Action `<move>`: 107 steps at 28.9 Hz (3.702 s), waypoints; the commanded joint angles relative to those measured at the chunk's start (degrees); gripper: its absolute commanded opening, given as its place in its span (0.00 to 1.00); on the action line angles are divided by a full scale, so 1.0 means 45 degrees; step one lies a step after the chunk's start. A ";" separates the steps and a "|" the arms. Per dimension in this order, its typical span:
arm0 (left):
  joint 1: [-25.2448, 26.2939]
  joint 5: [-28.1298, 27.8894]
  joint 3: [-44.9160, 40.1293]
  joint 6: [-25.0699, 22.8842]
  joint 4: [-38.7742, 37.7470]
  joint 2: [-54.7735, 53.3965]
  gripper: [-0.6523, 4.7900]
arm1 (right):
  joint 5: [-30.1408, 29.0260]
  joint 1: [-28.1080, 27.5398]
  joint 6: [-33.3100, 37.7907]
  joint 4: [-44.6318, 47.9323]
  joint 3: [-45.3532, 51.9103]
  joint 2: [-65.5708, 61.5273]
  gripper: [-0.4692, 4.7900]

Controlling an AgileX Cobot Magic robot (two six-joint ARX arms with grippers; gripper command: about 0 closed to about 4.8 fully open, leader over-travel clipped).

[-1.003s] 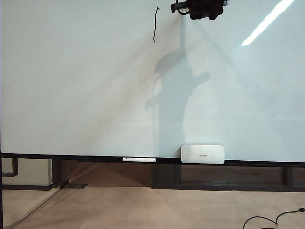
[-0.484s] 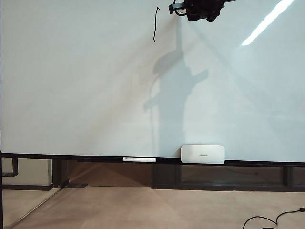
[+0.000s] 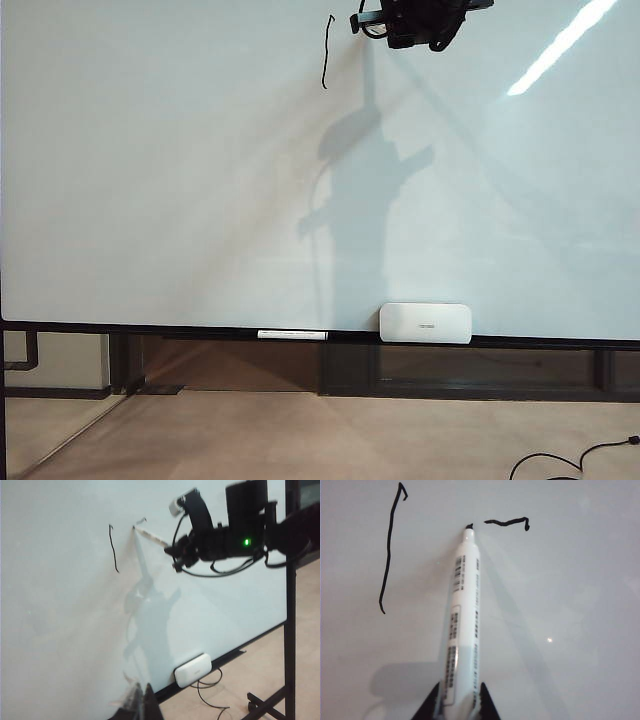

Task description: Reach to the right to find the marker pen, pick it up, and write the number 15 on the whiteboard.

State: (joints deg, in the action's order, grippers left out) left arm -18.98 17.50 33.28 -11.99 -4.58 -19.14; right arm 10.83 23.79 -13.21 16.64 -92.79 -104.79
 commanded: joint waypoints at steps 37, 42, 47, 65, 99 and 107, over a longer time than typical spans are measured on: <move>0.0015 0.0024 0.0063 -0.0010 0.0083 -0.0019 0.11 | 0.0214 -0.0010 -0.0015 0.0345 -0.0102 0.0053 0.09; 0.0015 0.0024 0.0063 -0.0010 0.0087 -0.0019 0.11 | 0.0180 -0.0010 -0.0015 0.0228 -0.0102 0.0053 0.09; 0.0015 0.0024 0.0063 -0.0010 0.0083 -0.0019 0.11 | 0.0175 -0.0010 -0.0005 -0.0019 -0.0102 0.0049 0.09; 0.0015 0.0024 0.0063 -0.0005 0.0087 -0.0015 0.11 | 0.0238 -0.0019 0.0374 -0.1015 -0.0087 -0.0194 0.09; 0.0015 0.0024 0.0068 -0.0010 0.0092 -0.0015 0.11 | 0.0976 -0.0010 0.0695 -0.1365 -0.0073 -0.0369 0.09; 0.0015 0.0024 0.0068 -0.0010 0.0092 -0.0015 0.11 | 0.1817 -0.0010 0.0704 -0.1399 -0.0073 -0.0369 0.09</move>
State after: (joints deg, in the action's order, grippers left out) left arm -18.98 17.47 33.26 -11.99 -4.91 -19.18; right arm 15.33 24.23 -10.79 10.11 -92.90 -106.52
